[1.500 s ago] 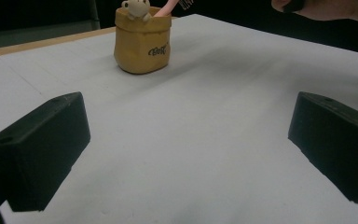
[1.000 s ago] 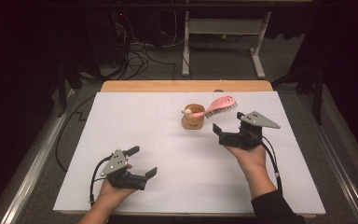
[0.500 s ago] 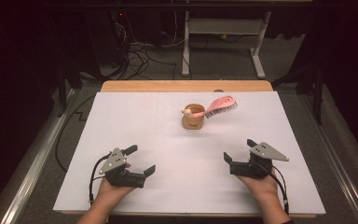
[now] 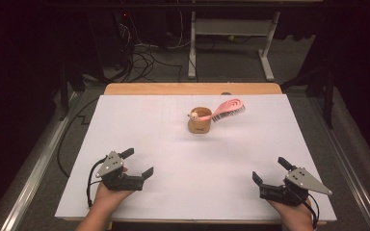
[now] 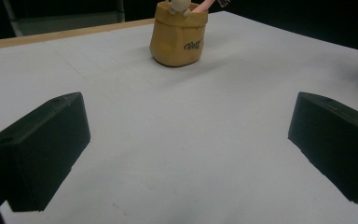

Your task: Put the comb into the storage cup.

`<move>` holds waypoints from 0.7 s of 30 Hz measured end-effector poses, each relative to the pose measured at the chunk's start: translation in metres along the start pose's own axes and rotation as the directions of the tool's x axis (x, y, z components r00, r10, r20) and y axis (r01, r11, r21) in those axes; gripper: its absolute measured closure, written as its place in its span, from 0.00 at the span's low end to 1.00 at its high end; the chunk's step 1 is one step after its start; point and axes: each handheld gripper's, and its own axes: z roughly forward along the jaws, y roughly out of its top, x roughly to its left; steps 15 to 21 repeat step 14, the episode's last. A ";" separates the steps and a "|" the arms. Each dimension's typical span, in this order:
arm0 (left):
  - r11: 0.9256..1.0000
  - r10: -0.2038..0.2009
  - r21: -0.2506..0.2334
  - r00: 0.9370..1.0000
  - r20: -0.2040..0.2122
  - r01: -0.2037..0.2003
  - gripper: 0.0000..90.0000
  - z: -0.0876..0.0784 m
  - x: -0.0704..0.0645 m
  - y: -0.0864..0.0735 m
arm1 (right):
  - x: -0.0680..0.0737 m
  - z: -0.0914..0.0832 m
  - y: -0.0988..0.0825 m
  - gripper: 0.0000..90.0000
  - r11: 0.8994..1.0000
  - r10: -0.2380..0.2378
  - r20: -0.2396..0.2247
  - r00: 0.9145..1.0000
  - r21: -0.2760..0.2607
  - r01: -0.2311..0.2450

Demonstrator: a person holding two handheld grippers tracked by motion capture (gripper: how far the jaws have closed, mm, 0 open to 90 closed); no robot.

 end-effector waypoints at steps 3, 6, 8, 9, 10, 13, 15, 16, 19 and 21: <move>1.000 0.004 0.002 1.000 0.003 -0.004 0.00 0.002 -0.002 0.000 | 0.000 -0.001 0.000 0.00 1.000 -0.008 0.005 1.000 -0.010 0.008; 1.000 0.007 0.011 1.000 0.004 -0.007 0.00 0.004 -0.003 -0.001 | 0.001 0.001 0.000 0.00 1.000 -0.018 0.003 1.000 -0.006 0.018; 1.000 0.007 0.011 1.000 0.005 -0.007 0.00 0.004 -0.003 -0.001 | 0.002 0.000 0.000 0.00 1.000 -0.019 0.002 1.000 -0.004 0.019; 1.000 0.008 0.013 1.000 0.005 -0.008 0.00 0.004 -0.003 -0.001 | 0.002 0.000 0.000 0.00 1.000 -0.021 0.004 1.000 -0.003 0.021; 1.000 0.009 0.014 1.000 0.005 -0.009 0.00 0.004 -0.003 -0.001 | 0.002 0.000 -0.001 0.00 1.000 -0.020 0.005 1.000 -0.005 0.020; 1.000 0.005 0.008 1.000 0.005 -0.005 0.00 0.004 -0.002 -0.001 | 0.000 -0.001 -0.001 0.00 1.000 -0.010 0.011 1.000 -0.007 0.010; 1.000 0.005 0.008 1.000 0.005 -0.005 0.00 0.004 -0.002 -0.001 | 0.000 -0.001 -0.001 0.00 1.000 -0.009 0.012 1.000 -0.006 0.009; 1.000 0.005 0.008 1.000 0.005 -0.005 0.00 0.004 -0.002 -0.001 | 0.000 -0.001 -0.001 0.00 1.000 -0.009 0.012 1.000 -0.006 0.009; 1.000 0.005 0.008 1.000 0.005 -0.005 0.00 0.004 -0.002 -0.001 | 0.000 -0.001 -0.001 0.00 1.000 -0.009 0.012 1.000 -0.006 0.009; 1.000 0.005 0.008 1.000 0.005 -0.005 0.00 0.004 -0.002 -0.001 | 0.000 -0.001 -0.001 0.00 1.000 -0.009 0.012 1.000 -0.006 0.009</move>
